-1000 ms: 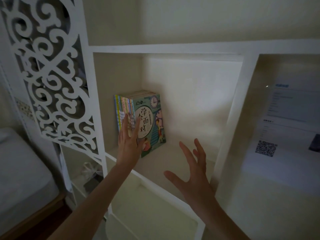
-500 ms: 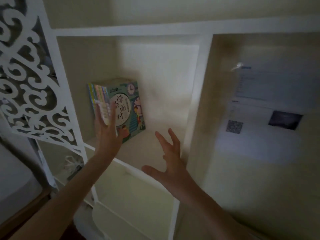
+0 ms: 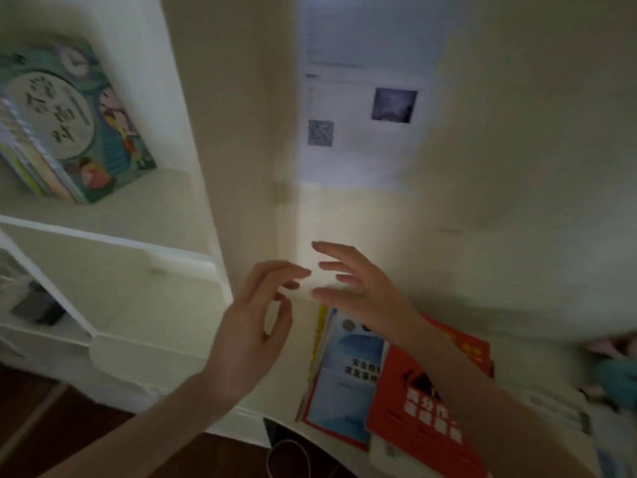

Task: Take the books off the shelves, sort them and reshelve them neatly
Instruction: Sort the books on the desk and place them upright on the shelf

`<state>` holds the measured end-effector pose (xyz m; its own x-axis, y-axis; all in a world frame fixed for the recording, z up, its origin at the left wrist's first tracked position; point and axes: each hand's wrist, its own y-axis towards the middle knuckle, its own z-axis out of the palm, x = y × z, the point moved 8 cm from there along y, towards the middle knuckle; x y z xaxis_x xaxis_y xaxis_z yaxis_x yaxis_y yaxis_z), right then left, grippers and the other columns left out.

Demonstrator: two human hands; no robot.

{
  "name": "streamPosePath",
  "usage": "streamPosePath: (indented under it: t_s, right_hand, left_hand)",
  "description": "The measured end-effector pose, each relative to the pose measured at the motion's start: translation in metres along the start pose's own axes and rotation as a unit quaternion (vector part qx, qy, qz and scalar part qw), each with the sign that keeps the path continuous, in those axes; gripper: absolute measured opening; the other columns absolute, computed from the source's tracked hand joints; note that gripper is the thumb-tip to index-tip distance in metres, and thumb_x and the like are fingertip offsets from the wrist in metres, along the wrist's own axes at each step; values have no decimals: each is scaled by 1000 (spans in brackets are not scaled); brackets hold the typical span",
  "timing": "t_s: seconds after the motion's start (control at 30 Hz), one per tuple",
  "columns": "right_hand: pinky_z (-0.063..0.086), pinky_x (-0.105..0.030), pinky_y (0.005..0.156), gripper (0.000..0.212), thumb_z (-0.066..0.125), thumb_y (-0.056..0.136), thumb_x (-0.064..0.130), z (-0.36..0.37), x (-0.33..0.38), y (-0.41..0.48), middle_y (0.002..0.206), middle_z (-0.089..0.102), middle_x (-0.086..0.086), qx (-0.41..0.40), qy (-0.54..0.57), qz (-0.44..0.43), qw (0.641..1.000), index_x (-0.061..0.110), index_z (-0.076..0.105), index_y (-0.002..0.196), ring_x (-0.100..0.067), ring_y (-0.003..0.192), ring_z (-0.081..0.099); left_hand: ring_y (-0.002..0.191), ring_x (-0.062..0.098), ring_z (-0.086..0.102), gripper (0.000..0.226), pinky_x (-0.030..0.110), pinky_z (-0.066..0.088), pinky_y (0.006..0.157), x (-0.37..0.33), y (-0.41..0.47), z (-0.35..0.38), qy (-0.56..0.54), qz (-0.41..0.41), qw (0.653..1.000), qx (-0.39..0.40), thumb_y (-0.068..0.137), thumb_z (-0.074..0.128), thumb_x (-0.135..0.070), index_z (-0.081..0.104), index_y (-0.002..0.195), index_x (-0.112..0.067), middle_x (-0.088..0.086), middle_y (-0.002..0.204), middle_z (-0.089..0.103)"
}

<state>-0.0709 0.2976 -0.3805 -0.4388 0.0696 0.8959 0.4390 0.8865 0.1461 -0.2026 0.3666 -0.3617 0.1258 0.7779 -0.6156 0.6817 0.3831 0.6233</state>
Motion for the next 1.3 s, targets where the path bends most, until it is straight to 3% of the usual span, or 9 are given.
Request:
streamPosePath:
  t_s: [0.1,0.2,0.33,0.43,0.63,0.9,1.1,1.2,1.3]
  right_hand:
    - [42,-36,106,54,70,85,28,-44,-73,-53,142,40,12,-58,-33,91,994,39,46,132,-5,128,44]
    - [38,-36,108,57,71,81,33,-81,-144,-118,143,38,9,-128,-27,197,972,40,41,129,-13,133,39]
    - [37,-39,109,74,75,77,35,-98,-223,-199,146,34,7,-174,-4,319,932,31,35,140,-15,136,35]
    - [36,-49,110,96,74,63,65,-91,-258,-227,150,30,5,-169,-20,347,922,36,27,142,-19,139,31]
    - [30,-56,110,102,65,67,76,-78,-280,-241,152,30,6,-184,-53,348,918,40,16,149,-20,140,25]
    - [22,-35,113,100,73,83,20,-87,-267,-249,152,18,-4,-193,-49,335,921,24,1,152,-17,138,22]
    - [17,-39,114,108,75,78,35,-85,-255,-242,152,17,7,-168,-72,278,943,33,-10,144,-14,140,15]
    - [21,-37,112,112,68,65,69,-86,-252,-243,149,20,18,-186,-54,260,946,41,-5,144,-4,134,20]
    - [19,-36,111,118,48,51,93,-86,-259,-246,144,15,27,-188,-43,255,947,41,-4,144,-4,134,18]
  left_hand:
    - [108,-3,49,36,19,45,87,33,-30,88,-39,-120,978,168,88,44,-37,46,124,-40,-13,126,39]
    - [122,9,44,46,26,40,101,58,-65,172,-57,-269,898,343,95,53,-30,30,134,-40,-5,134,36]
    - [108,10,56,47,14,47,87,60,-91,237,-159,-397,815,390,93,56,-16,37,135,-24,-9,121,53]
    - [102,13,61,48,35,50,94,63,-101,267,-156,-395,796,431,87,64,-28,42,130,-26,-13,110,58]
    - [112,24,55,54,36,45,95,68,-104,275,-78,-401,833,373,92,56,-10,35,141,-20,4,121,55]
    - [101,24,57,46,40,50,88,77,-114,269,-136,-487,819,271,88,63,-10,42,128,-20,11,122,56]
    - [78,7,63,26,30,53,79,79,-104,285,-103,-473,802,350,87,64,-28,55,110,-24,-9,88,65]
    - [80,9,64,42,20,48,64,85,-104,289,-118,-499,787,345,79,72,-36,55,113,-20,-5,93,66]
    - [89,16,63,52,26,50,72,90,-105,291,-106,-499,794,330,76,75,-36,46,116,-18,0,103,62]
